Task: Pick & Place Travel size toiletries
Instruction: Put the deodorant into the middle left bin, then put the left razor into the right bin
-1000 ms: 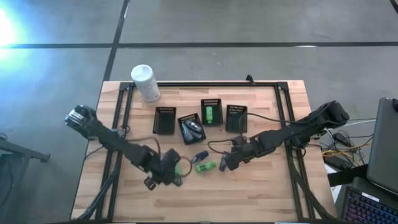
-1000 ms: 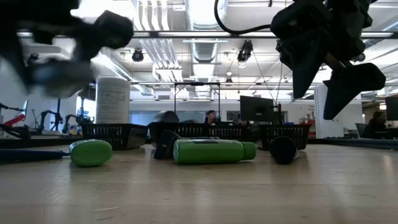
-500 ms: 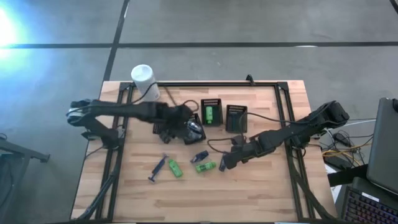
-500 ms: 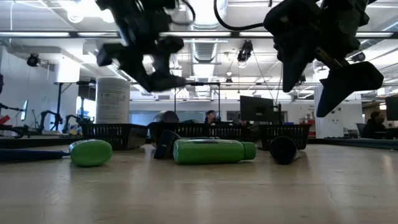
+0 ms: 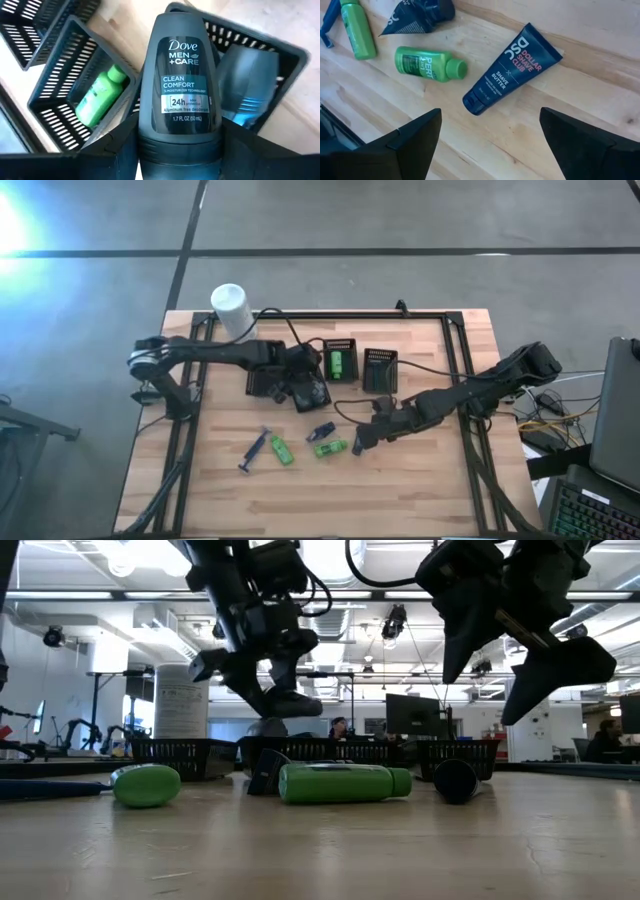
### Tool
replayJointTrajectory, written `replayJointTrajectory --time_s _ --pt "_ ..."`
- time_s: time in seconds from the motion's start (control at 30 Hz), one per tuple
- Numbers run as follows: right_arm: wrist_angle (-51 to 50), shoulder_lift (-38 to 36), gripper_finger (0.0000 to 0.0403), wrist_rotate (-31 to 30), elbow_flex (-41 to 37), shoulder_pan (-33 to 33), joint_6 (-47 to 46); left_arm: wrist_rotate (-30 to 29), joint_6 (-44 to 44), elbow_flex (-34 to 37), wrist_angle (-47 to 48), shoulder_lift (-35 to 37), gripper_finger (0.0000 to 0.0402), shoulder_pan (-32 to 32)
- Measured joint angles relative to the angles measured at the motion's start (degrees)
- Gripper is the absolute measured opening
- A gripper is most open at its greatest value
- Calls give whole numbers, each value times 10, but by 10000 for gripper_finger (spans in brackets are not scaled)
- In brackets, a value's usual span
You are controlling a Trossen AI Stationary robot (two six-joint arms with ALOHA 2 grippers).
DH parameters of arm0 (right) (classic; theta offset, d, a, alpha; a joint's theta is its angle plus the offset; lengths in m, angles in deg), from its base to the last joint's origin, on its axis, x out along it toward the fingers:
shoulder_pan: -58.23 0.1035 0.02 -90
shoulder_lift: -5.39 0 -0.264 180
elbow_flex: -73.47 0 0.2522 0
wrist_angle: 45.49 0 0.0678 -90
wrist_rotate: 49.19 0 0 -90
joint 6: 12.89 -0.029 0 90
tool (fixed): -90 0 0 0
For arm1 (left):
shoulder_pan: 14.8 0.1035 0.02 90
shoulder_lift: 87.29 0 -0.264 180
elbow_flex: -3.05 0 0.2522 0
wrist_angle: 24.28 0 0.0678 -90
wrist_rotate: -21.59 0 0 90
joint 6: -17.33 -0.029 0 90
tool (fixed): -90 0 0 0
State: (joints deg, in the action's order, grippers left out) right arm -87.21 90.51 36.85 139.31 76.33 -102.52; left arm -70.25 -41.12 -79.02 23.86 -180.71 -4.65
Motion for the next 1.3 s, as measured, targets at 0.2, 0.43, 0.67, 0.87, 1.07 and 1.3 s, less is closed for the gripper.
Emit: replayJointTrajectory --time_s 0.2,0.43,0.67,0.87,1.07,1.3 --pt "0 0 315 -1 0 0 1 -28 1 11 -13 -9 235 -1" --pt "-1 0 313 -2 0 0 16 -28 7 9 1 3 280 -3" --pt "-1 0 333 -2 0 0 22 -35 25 9 7 24 281 -3" --pt "-1 0 349 4 0 0 25 -96 36 0 52 57 283 -6" --pt "-1 -8 352 10 0 0 37 -101 161 -3 119 133 284 -23" --pt "-3 -17 338 10 0 -7 58 -80 439 1 197 217 284 -78"
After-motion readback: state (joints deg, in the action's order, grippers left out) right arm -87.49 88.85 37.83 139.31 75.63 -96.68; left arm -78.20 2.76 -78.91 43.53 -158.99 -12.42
